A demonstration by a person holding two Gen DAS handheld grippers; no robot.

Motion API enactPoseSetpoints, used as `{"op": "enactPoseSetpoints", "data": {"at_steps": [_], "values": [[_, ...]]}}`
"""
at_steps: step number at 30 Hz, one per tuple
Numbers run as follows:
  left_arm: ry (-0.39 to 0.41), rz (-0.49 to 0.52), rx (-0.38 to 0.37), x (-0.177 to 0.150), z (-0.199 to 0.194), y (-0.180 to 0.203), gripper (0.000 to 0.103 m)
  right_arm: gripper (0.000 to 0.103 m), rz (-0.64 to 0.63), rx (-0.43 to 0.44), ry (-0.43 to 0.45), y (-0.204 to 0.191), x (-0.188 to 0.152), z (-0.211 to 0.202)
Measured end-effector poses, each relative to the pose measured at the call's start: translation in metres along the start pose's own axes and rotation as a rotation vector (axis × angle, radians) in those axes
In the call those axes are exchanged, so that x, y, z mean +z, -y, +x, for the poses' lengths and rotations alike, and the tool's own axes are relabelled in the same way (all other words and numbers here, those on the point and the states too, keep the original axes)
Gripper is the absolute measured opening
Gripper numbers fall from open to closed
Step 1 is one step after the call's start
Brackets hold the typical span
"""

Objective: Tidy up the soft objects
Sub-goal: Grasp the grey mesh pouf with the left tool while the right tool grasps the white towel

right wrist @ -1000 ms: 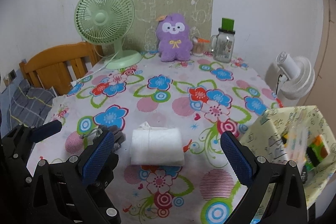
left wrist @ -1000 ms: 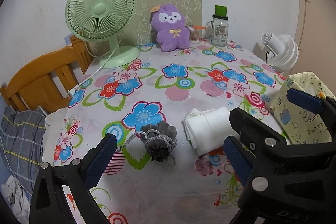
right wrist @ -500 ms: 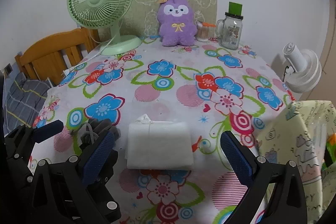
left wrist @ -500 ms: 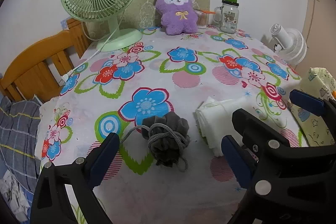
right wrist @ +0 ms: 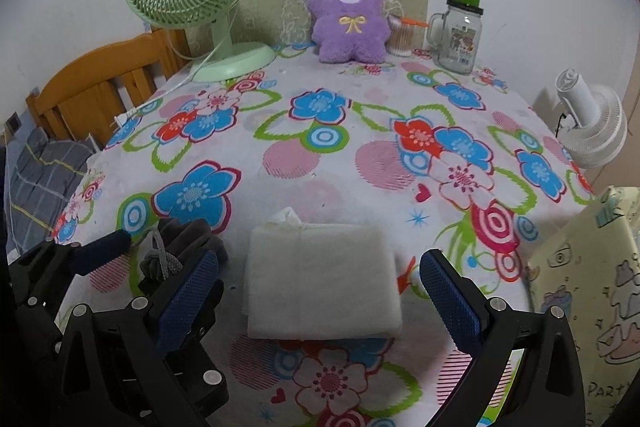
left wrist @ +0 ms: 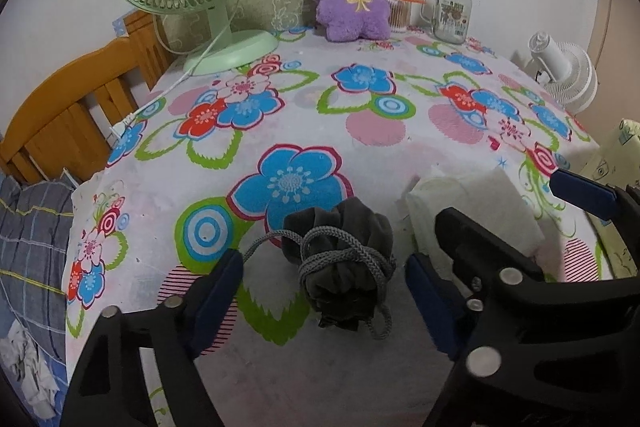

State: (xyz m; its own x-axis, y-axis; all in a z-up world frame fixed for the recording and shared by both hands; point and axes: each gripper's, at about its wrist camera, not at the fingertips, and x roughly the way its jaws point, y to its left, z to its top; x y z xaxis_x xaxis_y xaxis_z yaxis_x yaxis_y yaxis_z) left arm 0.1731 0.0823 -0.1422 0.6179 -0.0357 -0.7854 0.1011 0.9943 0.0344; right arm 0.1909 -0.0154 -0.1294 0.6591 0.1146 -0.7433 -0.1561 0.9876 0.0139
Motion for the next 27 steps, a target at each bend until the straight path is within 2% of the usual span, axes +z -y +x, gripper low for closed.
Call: {"op": "enactPoseSetpoints", "data": {"at_steps": [6,13,18,27], "values": [[-0.018,0.000,-0.009,-0.001,0.008,0.001,0.070,0.102,0.002,0.003,-0.022,-0.001,-0.001,0.010],[-0.004,-0.001,-0.017,0.000,0.010,0.003,0.068,0.101,0.020,-0.003,-0.033,0.003,0.000,0.019],[0.005,0.020,-0.024,-0.001,0.008,0.007,0.059,0.091,0.046,0.010,-0.073,0.006,-0.001,0.027],[0.016,0.044,-0.010,-0.003,0.006,0.013,0.052,0.077,0.041,-0.018,-0.087,0.007,-0.004,0.028]]}}
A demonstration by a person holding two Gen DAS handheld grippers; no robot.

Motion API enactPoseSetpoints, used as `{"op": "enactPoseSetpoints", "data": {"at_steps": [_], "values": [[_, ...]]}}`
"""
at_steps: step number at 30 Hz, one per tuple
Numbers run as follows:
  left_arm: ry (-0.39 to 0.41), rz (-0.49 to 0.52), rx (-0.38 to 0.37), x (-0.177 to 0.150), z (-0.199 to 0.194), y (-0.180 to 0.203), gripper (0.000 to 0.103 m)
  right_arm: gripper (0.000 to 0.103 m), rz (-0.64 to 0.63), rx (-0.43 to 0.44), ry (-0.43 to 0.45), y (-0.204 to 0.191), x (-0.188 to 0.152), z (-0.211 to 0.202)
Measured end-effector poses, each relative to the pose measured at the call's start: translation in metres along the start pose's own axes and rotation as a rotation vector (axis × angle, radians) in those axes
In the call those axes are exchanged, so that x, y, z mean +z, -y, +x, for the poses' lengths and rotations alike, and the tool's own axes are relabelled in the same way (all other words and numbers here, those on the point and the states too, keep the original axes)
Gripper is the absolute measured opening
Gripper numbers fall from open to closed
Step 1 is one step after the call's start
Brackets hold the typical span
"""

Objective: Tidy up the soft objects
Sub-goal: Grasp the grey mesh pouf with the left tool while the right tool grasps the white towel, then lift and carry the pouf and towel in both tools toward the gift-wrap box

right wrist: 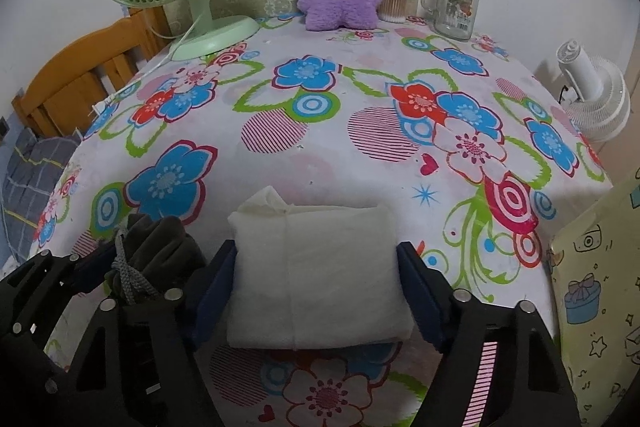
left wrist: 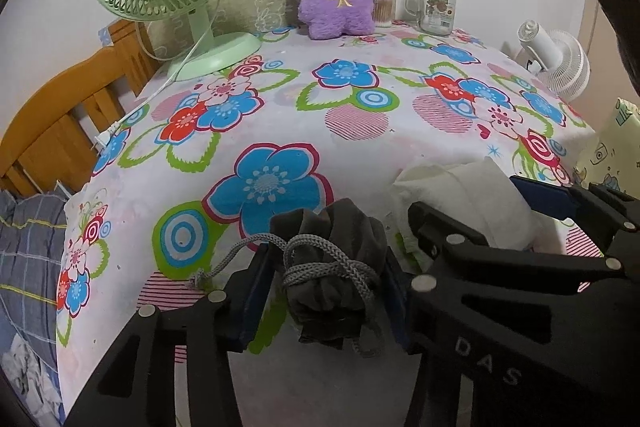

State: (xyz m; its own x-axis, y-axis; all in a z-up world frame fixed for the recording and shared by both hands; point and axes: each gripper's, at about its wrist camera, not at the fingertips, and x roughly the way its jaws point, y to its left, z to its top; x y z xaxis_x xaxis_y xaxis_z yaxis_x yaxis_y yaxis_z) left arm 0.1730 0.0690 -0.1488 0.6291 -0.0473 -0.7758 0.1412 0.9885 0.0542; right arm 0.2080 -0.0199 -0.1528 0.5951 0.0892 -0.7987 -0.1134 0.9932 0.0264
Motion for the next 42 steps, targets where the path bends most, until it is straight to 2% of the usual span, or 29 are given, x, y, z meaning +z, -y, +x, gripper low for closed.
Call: {"op": "enactPoseSetpoints", "data": {"at_steps": [6,12,23,42], "values": [[0.001,0.009,-0.002,-0.004,-0.004,0.005,0.049,0.068,-0.025,-0.012,0.010,0.001,-0.005,-0.006],[-0.004,0.010,-0.016,-0.009,-0.010,0.013,0.048,0.064,-0.037,-0.016,0.013,0.004,-0.012,-0.015],[0.011,0.001,-0.025,-0.019,-0.026,0.031,0.047,0.063,-0.028,-0.021,0.030,0.016,-0.026,-0.035],[0.099,0.015,-0.044,-0.018,-0.075,0.064,0.046,0.063,-0.006,-0.060,0.118,0.040,-0.037,-0.095]]}}
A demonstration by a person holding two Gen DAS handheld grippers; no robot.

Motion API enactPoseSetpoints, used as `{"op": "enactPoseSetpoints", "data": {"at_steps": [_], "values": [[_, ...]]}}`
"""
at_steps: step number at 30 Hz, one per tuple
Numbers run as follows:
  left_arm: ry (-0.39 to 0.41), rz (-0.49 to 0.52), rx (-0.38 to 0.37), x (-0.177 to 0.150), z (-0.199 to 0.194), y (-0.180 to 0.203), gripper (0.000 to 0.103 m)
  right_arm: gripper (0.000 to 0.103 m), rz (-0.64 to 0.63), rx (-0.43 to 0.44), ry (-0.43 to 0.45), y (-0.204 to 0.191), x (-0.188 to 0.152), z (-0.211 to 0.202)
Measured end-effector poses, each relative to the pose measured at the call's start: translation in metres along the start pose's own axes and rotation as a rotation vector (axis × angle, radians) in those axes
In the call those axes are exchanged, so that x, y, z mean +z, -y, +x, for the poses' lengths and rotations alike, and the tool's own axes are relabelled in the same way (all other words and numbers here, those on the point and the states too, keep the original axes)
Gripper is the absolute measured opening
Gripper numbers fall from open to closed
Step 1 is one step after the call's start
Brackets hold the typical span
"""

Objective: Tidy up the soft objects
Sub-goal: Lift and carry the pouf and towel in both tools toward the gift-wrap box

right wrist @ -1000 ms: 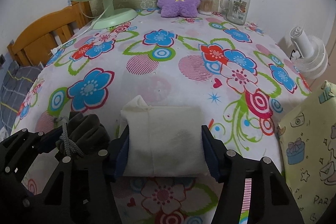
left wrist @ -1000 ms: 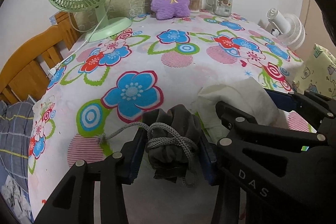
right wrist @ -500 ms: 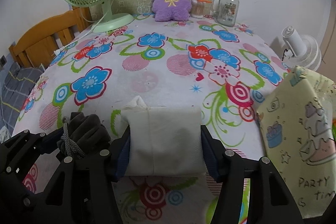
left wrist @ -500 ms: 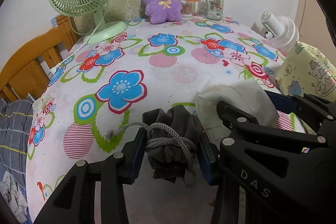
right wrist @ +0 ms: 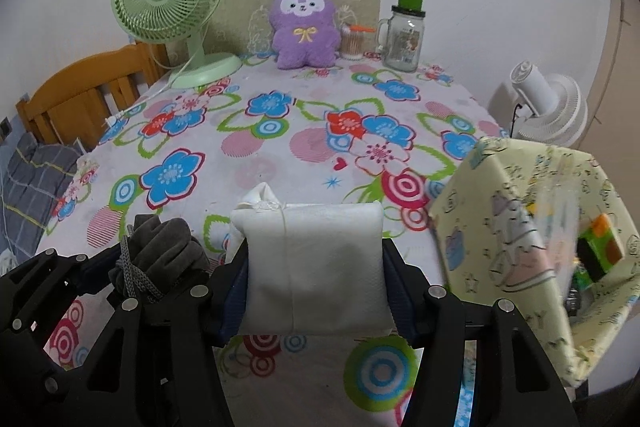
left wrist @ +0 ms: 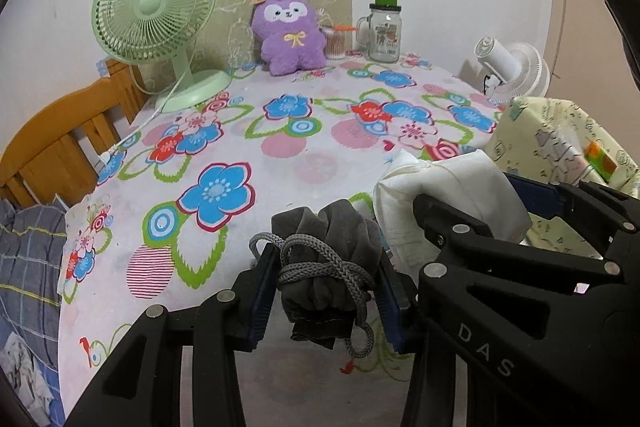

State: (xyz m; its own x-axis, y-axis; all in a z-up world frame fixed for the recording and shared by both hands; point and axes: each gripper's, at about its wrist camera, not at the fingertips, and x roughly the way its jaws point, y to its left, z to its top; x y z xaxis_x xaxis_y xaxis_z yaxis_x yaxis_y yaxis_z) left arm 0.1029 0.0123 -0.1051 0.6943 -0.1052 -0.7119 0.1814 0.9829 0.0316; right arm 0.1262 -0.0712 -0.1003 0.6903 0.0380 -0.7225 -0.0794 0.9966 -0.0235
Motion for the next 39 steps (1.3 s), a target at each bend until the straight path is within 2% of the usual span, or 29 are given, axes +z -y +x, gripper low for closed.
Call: {"op": "enactPoseSetpoints", "data": {"at_steps": [39], "values": [[0.174,0.019,0.019,0.022,-0.100,0.064,0.046,0.063,0.021,-0.002,0.182,0.055,0.007,-0.121]]}}
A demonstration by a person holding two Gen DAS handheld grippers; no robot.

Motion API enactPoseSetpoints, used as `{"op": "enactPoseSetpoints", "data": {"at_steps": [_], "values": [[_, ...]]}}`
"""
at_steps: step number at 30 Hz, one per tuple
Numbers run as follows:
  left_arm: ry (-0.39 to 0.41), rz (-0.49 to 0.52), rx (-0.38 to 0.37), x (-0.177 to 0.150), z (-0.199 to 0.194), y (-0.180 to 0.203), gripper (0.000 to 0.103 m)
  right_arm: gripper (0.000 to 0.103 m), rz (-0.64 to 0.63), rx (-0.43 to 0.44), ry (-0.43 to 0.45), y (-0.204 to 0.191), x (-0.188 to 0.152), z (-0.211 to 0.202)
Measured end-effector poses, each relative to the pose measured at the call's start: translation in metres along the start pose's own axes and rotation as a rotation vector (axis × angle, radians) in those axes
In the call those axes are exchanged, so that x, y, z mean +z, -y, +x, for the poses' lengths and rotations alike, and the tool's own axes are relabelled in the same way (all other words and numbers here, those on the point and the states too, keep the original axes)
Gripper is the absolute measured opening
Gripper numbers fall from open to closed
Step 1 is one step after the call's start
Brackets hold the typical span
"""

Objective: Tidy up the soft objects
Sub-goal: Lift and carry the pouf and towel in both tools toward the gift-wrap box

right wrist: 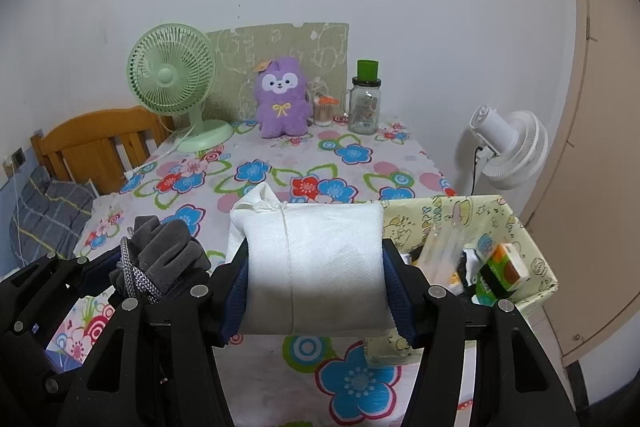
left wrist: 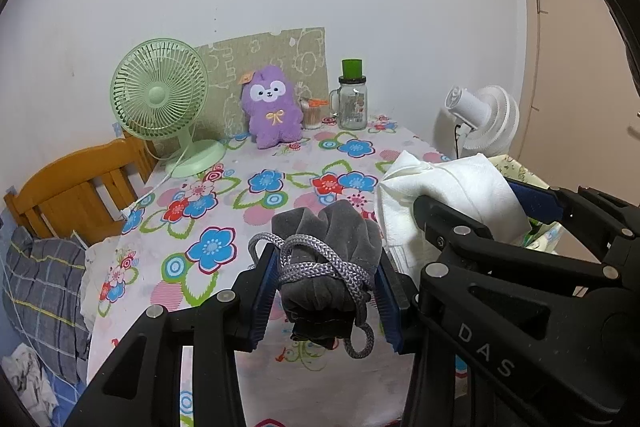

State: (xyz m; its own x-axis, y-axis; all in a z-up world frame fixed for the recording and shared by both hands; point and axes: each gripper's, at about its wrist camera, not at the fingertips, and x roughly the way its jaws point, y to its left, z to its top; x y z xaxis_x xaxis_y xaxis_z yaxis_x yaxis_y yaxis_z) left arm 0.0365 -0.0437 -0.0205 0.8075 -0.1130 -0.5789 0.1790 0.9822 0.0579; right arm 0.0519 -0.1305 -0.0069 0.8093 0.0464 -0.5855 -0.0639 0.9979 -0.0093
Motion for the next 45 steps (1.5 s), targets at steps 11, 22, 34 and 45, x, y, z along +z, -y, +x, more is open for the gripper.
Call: {"op": "enactPoseSetpoints", "data": {"at_steps": [11,22,34,45], "values": [[0.023,-0.001,0.009,0.008,-0.011,0.013,0.046,0.063,0.000,0.003,0.027,0.015,0.006,-0.012],[0.040,0.014,0.007,0.020,-0.007,0.036,0.046,0.063,0.007,-0.006,0.038,0.041,0.012,-0.012],[0.047,0.036,-0.018,0.034,0.005,0.062,0.046,0.063,0.033,-0.033,0.048,0.073,0.018,-0.008],[0.044,0.069,-0.055,0.046,0.022,0.090,0.046,0.063,0.065,-0.080,0.044,0.106,0.018,-0.001]]}}
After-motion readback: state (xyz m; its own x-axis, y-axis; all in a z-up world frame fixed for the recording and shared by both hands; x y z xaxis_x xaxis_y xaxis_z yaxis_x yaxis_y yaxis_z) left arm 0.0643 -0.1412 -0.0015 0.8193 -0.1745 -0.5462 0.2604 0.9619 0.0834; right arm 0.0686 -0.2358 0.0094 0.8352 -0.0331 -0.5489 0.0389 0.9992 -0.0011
